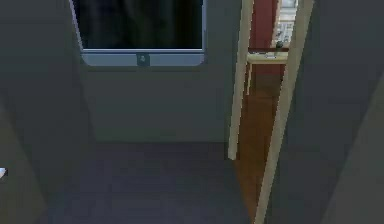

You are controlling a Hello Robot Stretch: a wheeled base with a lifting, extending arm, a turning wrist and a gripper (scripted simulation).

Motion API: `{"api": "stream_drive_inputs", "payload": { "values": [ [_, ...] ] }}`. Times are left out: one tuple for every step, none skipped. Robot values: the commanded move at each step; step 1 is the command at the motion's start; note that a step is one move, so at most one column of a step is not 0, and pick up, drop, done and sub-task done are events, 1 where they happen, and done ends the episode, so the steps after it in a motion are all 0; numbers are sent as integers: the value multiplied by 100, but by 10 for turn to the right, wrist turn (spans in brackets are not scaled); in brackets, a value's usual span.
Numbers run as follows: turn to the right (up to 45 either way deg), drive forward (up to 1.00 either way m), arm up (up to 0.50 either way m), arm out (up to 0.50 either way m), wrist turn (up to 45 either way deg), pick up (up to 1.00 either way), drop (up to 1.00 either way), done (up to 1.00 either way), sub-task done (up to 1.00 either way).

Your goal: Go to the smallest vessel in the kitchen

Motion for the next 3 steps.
{"api": "stream_drive_inputs", "payload": {
  "values": [
    [0,100,0,0,0,0,0,0,0],
    [180,0,0,0,0,0,0,0,0],
    [0,15,0,0,0,0,0,0,0]
  ]
}}
